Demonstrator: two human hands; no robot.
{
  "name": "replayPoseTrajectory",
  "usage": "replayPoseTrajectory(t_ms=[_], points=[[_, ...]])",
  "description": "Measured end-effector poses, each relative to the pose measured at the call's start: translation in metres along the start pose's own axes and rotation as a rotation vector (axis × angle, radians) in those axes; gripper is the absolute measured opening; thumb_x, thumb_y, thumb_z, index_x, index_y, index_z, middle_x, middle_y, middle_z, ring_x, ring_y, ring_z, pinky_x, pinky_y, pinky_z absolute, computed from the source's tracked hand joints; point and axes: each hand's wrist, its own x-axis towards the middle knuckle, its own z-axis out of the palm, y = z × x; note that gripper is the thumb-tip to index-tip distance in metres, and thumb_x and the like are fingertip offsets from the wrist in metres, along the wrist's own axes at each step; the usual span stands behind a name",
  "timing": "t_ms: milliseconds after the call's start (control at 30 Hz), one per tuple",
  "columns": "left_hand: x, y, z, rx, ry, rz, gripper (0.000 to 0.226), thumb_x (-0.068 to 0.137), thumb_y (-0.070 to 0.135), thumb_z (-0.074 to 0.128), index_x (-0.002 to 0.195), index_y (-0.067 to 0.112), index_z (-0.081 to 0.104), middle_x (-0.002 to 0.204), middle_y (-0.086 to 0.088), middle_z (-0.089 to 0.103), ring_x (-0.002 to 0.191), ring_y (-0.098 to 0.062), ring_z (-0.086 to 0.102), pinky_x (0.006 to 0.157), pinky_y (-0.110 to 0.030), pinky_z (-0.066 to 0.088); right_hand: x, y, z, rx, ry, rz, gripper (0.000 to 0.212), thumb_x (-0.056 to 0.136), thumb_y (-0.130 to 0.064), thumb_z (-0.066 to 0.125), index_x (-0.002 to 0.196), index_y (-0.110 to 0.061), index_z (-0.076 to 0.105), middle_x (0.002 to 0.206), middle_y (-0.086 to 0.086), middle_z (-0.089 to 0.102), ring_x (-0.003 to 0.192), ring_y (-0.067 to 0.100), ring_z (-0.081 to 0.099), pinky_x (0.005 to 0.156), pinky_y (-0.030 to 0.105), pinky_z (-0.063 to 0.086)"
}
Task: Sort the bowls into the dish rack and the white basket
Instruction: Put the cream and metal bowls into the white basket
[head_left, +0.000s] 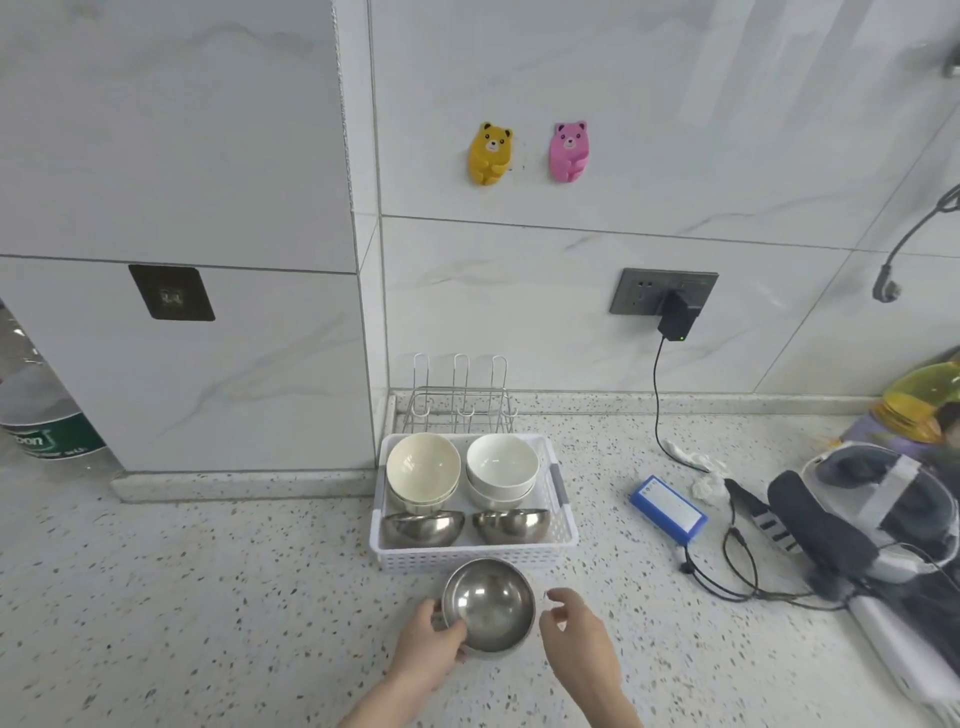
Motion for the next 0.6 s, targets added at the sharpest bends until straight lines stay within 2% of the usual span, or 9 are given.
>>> replayPoseTrajectory(t_ms=[100,167,233,300,400,500,533,600], points=[[-0.008,0.007,-0.008,-0.06,-0.02,-0.017,0.026,0.091,0.022,0.056,0.116,0.028,0.05,0.079,-0.007,0.075,0.032,-0.002,0.044,0.036,-0.018,0.029,-0.004,-0.001,-0.005,0.092,-0.005,-0.077,0.037,0.097,-0.031,0.048,0.134,-0.032,0.045,0.114,-0.011,0.058,0.079,0.014,0.066,0.076,0.033,0.057],[-0.014,0.013,-0.016,-0.12,-0.074,-0.001,0.026,0.09,0.02,0.058,0.116,0.024,0.053,0.074,-0.009,0.076,0.034,-0.007,0.035,0.038,-0.02,0.025,-0.008,-0.005,-0.009,0.195,-0.047,-0.157,0.038,0.097,-0.033,0.052,0.132,-0.042,0.043,0.118,-0.013,0.057,0.065,0.013,0.066,0.064,0.025,0.056],[-0.02,0.02,-0.023,-0.146,-0.119,0.025,0.03,0.089,0.019,0.059,0.118,0.023,0.056,0.075,-0.011,0.076,0.037,-0.007,0.032,0.038,-0.02,0.025,-0.011,-0.012,-0.013,0.316,-0.107,-0.222,0.038,0.095,-0.032,0.057,0.124,-0.053,0.045,0.12,-0.018,0.057,0.058,0.019,0.068,0.057,0.017,0.051],[-0.024,0.028,-0.031,-0.176,-0.121,0.055,0.03,0.09,0.019,0.059,0.12,0.023,0.056,0.078,-0.012,0.075,0.039,-0.007,0.031,0.038,-0.02,0.026,-0.013,-0.019,-0.016,0.42,-0.178,-0.266,0.04,0.094,-0.03,0.06,0.122,-0.056,0.047,0.126,-0.019,0.054,0.062,0.026,0.07,0.061,0.016,0.051],[-0.025,0.04,-0.042,-0.232,-0.102,0.086,0.025,0.093,0.019,0.058,0.118,0.019,0.058,0.081,-0.015,0.074,0.039,-0.007,0.029,0.038,-0.02,0.025,-0.01,-0.03,-0.021,0.434,-0.28,-0.316,0.048,0.09,-0.034,0.067,0.127,-0.055,0.045,0.133,-0.022,0.046,0.069,0.024,0.073,0.073,0.021,0.053],[-0.023,0.048,-0.057,-0.261,-0.077,0.09,0.02,0.093,0.02,0.058,0.11,0.012,0.062,0.079,-0.015,0.074,0.039,-0.008,0.027,0.038,-0.02,0.023,-0.003,-0.041,-0.025,0.36,-0.302,-0.357,0.054,0.082,-0.035,0.075,0.125,-0.052,0.048,0.132,-0.027,0.04,0.07,0.02,0.074,0.071,0.017,0.053],[-0.024,0.05,-0.062,-0.258,-0.075,0.09,0.019,0.093,0.022,0.058,0.107,0.011,0.063,0.077,-0.014,0.074,0.039,-0.008,0.027,0.038,-0.02,0.022,-0.001,-0.046,-0.024,0.343,-0.297,-0.363,0.052,0.08,-0.036,0.076,0.123,-0.051,0.051,0.132,-0.027,0.042,0.07,0.019,0.074,0.072,0.018,0.054],[-0.024,0.053,-0.071,-0.243,-0.085,0.089,0.021,0.093,0.027,0.058,0.102,0.009,0.065,0.074,-0.011,0.074,0.04,-0.007,0.027,0.037,-0.02,0.02,0.004,-0.053,-0.022,0.346,-0.29,-0.371,0.043,0.078,-0.038,0.077,0.115,-0.047,0.057,0.129,-0.023,0.05,0.07,0.02,0.074,0.079,0.03,0.056]])
